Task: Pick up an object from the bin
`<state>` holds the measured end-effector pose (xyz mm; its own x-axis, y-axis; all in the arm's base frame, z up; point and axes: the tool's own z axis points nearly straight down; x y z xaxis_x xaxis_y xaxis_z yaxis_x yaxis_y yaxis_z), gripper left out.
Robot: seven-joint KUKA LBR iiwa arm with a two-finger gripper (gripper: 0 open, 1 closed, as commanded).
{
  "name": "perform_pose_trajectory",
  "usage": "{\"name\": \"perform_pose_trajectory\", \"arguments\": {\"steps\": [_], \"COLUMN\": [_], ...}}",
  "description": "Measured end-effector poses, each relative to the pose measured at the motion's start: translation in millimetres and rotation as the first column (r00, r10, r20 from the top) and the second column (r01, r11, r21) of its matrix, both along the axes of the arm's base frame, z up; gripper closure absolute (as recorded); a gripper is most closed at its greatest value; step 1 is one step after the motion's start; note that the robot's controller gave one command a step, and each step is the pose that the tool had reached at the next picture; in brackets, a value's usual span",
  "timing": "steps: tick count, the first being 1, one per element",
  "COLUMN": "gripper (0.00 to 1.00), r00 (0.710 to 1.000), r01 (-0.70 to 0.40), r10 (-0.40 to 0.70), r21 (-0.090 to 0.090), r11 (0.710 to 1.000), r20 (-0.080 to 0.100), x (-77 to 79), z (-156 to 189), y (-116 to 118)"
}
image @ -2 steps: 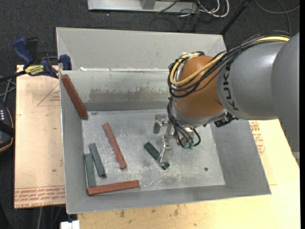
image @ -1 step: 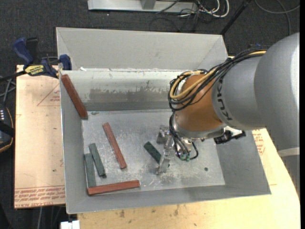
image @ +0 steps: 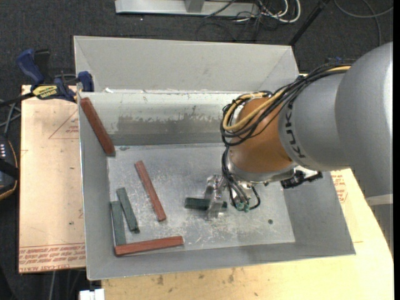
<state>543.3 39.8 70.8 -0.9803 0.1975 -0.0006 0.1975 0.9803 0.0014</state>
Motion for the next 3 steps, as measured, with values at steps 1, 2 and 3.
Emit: {"name": "perform_pose_trajectory", "arguments": {"steps": [1,2,3], "gripper": [1.00,1.00,1.00], "r00": [1.000,1.000,1.000], "r01": [0.000,0.000,0.000], "r10": [0.000,0.000,0.000], "r21": [0.000,0.000,-0.001], "r11": [1.000,1.000,1.000], "r20": [0.000,-0.005,-0.008], "x": [0.0,-1.6,-2.9], "z": [0,5,27], "y": [0,0,0]}}
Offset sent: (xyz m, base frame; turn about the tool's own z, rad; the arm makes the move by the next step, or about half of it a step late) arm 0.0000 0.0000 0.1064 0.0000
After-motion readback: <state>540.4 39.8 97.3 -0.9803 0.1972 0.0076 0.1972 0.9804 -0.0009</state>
